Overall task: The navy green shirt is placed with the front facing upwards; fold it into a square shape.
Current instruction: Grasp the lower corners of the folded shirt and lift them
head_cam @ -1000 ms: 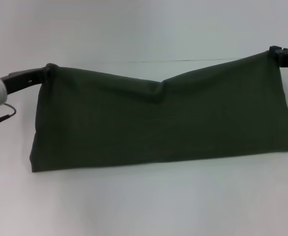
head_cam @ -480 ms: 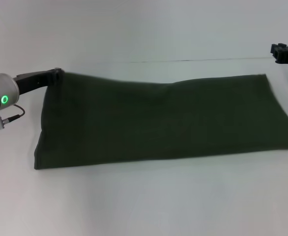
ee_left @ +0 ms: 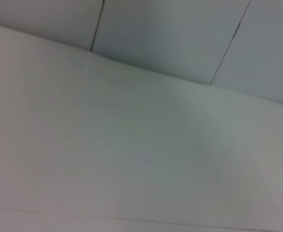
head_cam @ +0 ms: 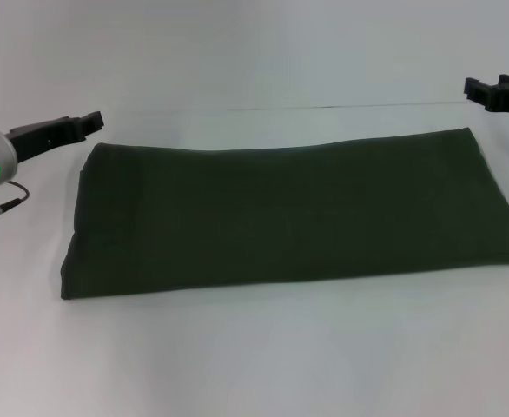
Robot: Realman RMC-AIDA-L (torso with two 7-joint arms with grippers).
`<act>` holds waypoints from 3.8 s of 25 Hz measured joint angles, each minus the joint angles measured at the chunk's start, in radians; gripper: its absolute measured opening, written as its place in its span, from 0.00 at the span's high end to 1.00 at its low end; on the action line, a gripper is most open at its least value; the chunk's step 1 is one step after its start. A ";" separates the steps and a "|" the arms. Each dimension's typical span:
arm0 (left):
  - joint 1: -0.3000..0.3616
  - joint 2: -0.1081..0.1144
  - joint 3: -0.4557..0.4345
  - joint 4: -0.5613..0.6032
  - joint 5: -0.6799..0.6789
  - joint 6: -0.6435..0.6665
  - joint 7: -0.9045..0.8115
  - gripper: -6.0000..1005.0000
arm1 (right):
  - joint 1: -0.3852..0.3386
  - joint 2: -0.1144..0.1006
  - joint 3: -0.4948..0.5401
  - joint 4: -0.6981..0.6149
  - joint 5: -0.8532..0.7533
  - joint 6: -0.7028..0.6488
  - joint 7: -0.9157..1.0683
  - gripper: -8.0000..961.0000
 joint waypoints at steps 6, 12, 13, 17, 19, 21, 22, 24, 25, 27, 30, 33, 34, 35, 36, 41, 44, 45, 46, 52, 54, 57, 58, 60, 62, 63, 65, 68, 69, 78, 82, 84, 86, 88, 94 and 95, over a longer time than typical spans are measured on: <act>0.041 0.011 -0.001 0.043 -0.011 0.120 -0.054 0.41 | -0.054 0.000 0.006 -0.077 0.000 -0.183 -0.001 0.29; 0.126 0.006 -0.002 0.130 -0.020 0.304 -0.072 0.16 | -0.142 0.001 0.004 -0.164 0.038 -0.487 -0.057 0.27; 0.140 0.004 -0.002 0.143 -0.020 0.331 -0.072 0.15 | -0.159 0.001 0.005 -0.167 0.061 -0.552 -0.093 0.26; 0.184 -0.005 -0.002 0.184 -0.021 0.404 -0.066 0.14 | -0.237 0.001 0.000 -0.173 0.159 -0.845 -0.291 0.25; 0.197 -0.010 0.003 0.195 -0.019 0.416 -0.063 0.13 | -0.265 0.003 -0.004 -0.173 0.163 -0.966 -0.365 0.25; 0.204 -0.012 0.008 0.200 -0.009 0.427 -0.066 0.13 | -0.288 0.004 -0.016 -0.173 0.147 -1.072 -0.421 0.25; 0.206 -0.012 0.008 0.201 -0.003 0.438 -0.067 0.13 | -0.298 0.004 -0.025 -0.173 0.141 -1.108 -0.436 0.25; 0.211 -0.012 0.009 0.209 0.013 0.471 -0.077 0.13 | -0.319 0.004 -0.048 -0.179 0.136 -1.165 -0.453 0.25; 0.214 -0.012 0.009 0.221 0.030 0.493 -0.092 0.13 | -0.329 0.005 -0.060 -0.182 0.136 -1.180 -0.454 0.25; 0.221 -0.011 0.010 0.248 0.072 0.531 -0.132 0.13 | -0.342 0.005 -0.079 -0.187 0.136 -1.196 -0.455 0.25; 0.232 -0.011 0.011 0.293 0.151 0.598 -0.201 0.13 | -0.351 0.008 -0.100 -0.183 0.135 -1.201 -0.459 0.25; 0.239 -0.012 0.011 0.319 0.219 0.646 -0.237 0.13 | -0.349 0.009 -0.121 -0.174 0.135 -1.199 -0.474 0.26; 0.241 -0.012 0.011 0.324 0.241 0.654 -0.245 0.13 | -0.347 0.010 -0.129 -0.172 0.135 -1.199 -0.481 0.26; 0.243 -0.012 0.010 0.325 0.255 0.657 -0.250 0.13 | -0.345 0.010 -0.135 -0.171 0.136 -1.199 -0.484 0.26; 0.247 -0.012 0.008 0.326 0.268 0.657 -0.255 0.13 | -0.342 0.011 -0.140 -0.169 0.136 -1.199 -0.486 0.26; 0.264 -0.017 0.004 0.333 0.300 0.657 -0.267 0.13 | -0.322 0.009 -0.146 -0.146 0.138 -1.199 -0.487 0.26; 0.275 -0.021 0.004 0.341 0.307 0.651 -0.271 0.13 | -0.318 0.009 -0.149 -0.145 0.137 -1.189 -0.486 0.26; 0.277 -0.021 0.004 0.342 0.309 0.649 -0.272 0.13 | -0.318 0.010 -0.150 -0.145 0.137 -1.185 -0.484 0.26; 0.279 -0.022 0.004 0.342 0.310 0.649 -0.273 0.13 | -0.318 0.010 -0.152 -0.145 0.137 -1.181 -0.483 0.26; 0.279 -0.021 0.007 0.341 0.312 0.658 -0.276 0.14 | -0.318 0.010 -0.155 -0.144 0.136 -1.163 -0.477 0.26; 0.278 -0.021 0.012 0.339 0.312 0.661 -0.276 0.14 | -0.318 0.011 -0.155 -0.144 0.136 -1.158 -0.475 0.26; 0.274 -0.022 0.016 0.334 0.312 0.666 -0.276 0.15 | -0.318 0.011 -0.155 -0.144 0.137 -1.152 -0.473 0.26; 0.273 -0.022 0.016 0.333 0.313 0.667 -0.275 0.16 | -0.318 0.010 -0.155 -0.144 0.137 -1.151 -0.472 0.26; 0.273 -0.022 0.023 0.331 0.313 0.667 -0.276 0.16 | -0.317 0.010 -0.155 -0.144 0.137 -1.148 -0.468 0.27; 0.272 -0.023 0.033 0.331 0.314 0.667 -0.276 0.17 | -0.315 0.008 -0.153 -0.144 0.137 -1.147 -0.465 0.27; 0.273 -0.025 0.036 0.330 0.314 0.666 -0.273 0.17 | -0.314 0.008 -0.152 -0.144 0.137 -1.146 -0.464 0.27; 0.274 -0.029 0.047 0.330 0.314 0.661 -0.269 0.18 | -0.313 0.008 -0.149 -0.144 0.137 -1.146 -0.464 0.27; 0.275 -0.031 0.062 0.330 0.314 0.656 -0.268 0.23 | -0.312 0.008 -0.146 -0.144 0.137 -1.146 -0.463 0.27; 0.275 -0.031 0.063 0.331 0.314 0.653 -0.268 0.28 | -0.312 0.007 -0.145 -0.144 0.137 -1.146 -0.463 0.27; 0.272 -0.032 0.058 0.332 0.314 0.621 -0.279 0.59 | -0.312 0.007 -0.146 -0.144 0.140 -1.147 -0.459 0.27; 0.274 -0.031 0.062 0.332 0.318 0.607 -0.279 0.74 | -0.311 0.007 -0.146 -0.144 0.141 -1.147 -0.449 0.27; 0.274 -0.031 0.062 0.332 0.327 0.604 -0.279 0.83 | -0.311 0.007 -0.146 -0.144 0.141 -1.147 -0.449 0.27; 0.273 -0.031 0.062 0.332 0.336 0.604 -0.279 0.89 | -0.311 0.007 -0.146 -0.144 0.142 -1.147 -0.449 0.27; 0.273 -0.031 0.063 0.333 0.341 0.605 -0.279 0.92 | -0.311 0.007 -0.145 -0.144 0.143 -1.147 -0.449 0.27; 0.272 -0.025 0.048 0.344 0.335 0.638 -0.280 0.97 | -0.325 0.002 -0.073 -0.152 0.139 -1.139 -0.442 0.27; 0.272 -0.024 0.048 0.347 0.335 0.643 -0.280 0.98 | -0.330 0.001 -0.045 -0.152 0.138 -1.133 -0.439 0.27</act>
